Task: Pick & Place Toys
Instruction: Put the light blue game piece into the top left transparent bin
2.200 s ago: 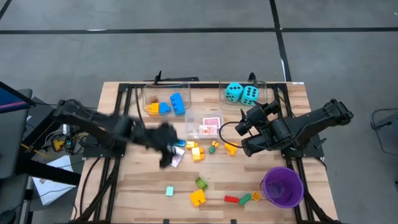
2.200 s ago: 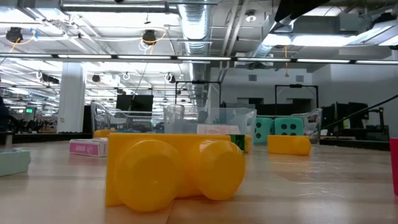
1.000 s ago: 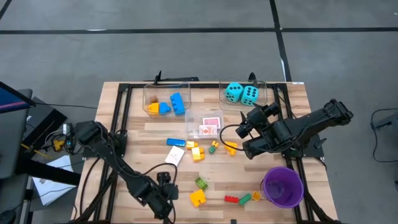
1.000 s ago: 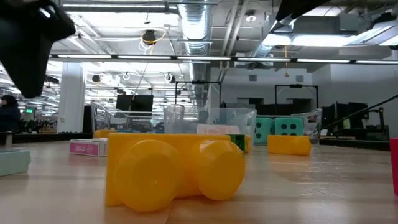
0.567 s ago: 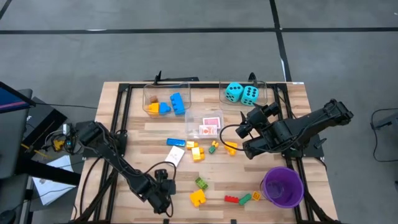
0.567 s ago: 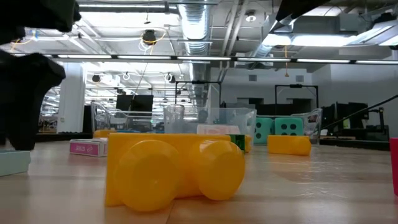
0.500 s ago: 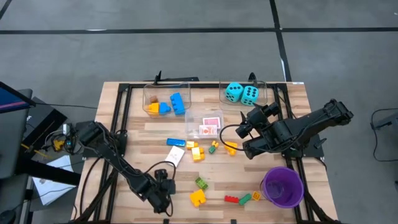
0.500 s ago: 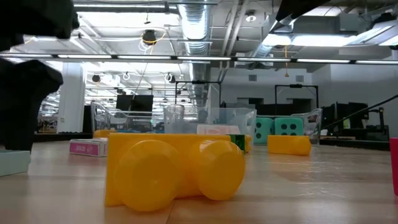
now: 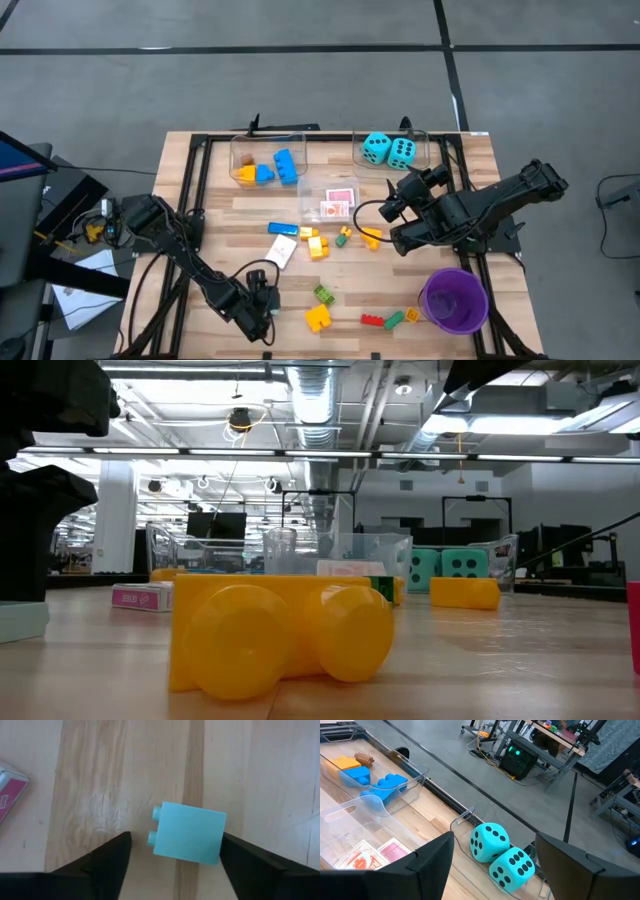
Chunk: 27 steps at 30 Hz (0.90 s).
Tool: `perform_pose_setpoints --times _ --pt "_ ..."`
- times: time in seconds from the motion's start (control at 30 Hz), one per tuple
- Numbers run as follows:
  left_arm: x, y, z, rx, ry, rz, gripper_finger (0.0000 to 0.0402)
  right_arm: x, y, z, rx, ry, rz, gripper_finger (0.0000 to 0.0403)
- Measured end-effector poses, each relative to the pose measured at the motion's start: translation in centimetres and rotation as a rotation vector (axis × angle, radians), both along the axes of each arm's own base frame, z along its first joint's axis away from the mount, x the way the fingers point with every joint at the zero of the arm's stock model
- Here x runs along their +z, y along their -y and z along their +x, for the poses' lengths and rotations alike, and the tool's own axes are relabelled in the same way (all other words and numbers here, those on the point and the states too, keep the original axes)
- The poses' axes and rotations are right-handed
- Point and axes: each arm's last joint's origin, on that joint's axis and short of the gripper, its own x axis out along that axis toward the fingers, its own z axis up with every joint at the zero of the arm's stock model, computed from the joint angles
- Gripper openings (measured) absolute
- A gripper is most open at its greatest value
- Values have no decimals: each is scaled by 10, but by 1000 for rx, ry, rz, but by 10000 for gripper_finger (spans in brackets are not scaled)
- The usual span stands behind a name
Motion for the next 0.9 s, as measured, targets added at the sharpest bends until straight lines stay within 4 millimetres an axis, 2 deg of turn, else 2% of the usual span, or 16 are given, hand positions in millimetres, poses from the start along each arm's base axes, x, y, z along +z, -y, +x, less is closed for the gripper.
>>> perform_pose_setpoints --times 0.2,0.27,0.63,0.77,0.9 --pt "0 0 0 0 4 1 201 0 0 0 0 -1 -1 272" --pt "0 0 0 2 7 3 185 0 0 0 0 -2 -1 272" --pt "3 -2 3 25 47 8 190 0 0 0 0 -3 -1 272" --pt "18 -14 11 78 112 9 187 0 0 0 0 -3 -1 272" --pt "41 -37 22 149 219 55 187 0 0 0 0 -3 -1 272"
